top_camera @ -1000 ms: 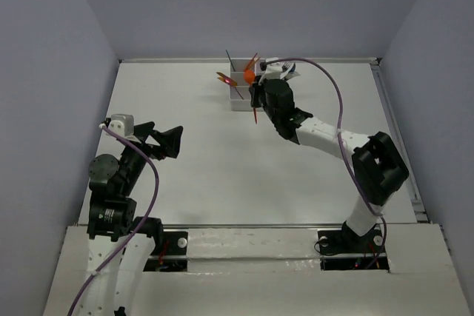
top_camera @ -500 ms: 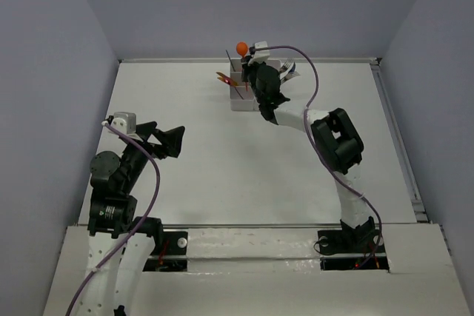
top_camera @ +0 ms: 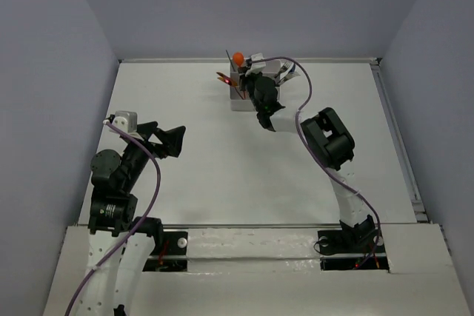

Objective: Sort the eating utensils into containers

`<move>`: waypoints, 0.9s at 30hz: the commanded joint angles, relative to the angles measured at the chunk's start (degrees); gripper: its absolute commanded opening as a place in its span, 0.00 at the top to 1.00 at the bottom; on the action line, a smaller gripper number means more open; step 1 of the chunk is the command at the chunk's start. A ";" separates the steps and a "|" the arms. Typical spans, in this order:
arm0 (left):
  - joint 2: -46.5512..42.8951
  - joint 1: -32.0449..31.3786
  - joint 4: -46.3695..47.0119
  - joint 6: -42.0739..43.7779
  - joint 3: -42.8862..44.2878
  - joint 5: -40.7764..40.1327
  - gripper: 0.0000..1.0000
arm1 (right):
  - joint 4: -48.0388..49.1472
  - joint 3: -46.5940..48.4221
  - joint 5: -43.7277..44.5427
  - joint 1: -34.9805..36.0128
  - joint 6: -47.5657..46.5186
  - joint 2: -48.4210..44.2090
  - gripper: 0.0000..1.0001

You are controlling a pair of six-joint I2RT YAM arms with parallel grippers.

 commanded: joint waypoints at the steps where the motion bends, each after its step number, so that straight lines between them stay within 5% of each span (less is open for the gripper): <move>1: 0.41 -0.18 3.61 0.32 0.09 1.01 0.01 | 8.65 -3.93 -1.16 -0.12 0.59 -1.52 0.80; 3: 0.23 -0.18 3.61 0.24 0.00 1.01 0.01 | 7.77 -5.25 -2.04 -0.12 1.03 -3.10 0.51; 4: 0.23 -0.18 3.61 0.24 0.00 1.01 0.01 | 7.60 -5.26 -2.13 -0.12 1.03 -3.11 0.50; 7: -0.55 -0.18 3.43 0.41 0.09 0.22 0.01 | 6.20 -7.28 -3.01 -0.12 1.38 -6.70 0.23; 11: -1.44 -0.18 3.17 0.50 0.18 -1.01 0.01 | 2.43 -8.86 -4.85 -0.12 3.91 -12.05 0.03; 21: -3.02 -0.18 3.43 0.59 -0.17 -2.25 0.01 | -8.30 -30.54 -5.74 -0.12 16.06 -41.49 0.00; 27: -4.78 -0.18 7.73 -0.02 -1.14 5.40 0.01 | -30.87 -38.30 -6.00 -0.12 21.33 -64.69 0.00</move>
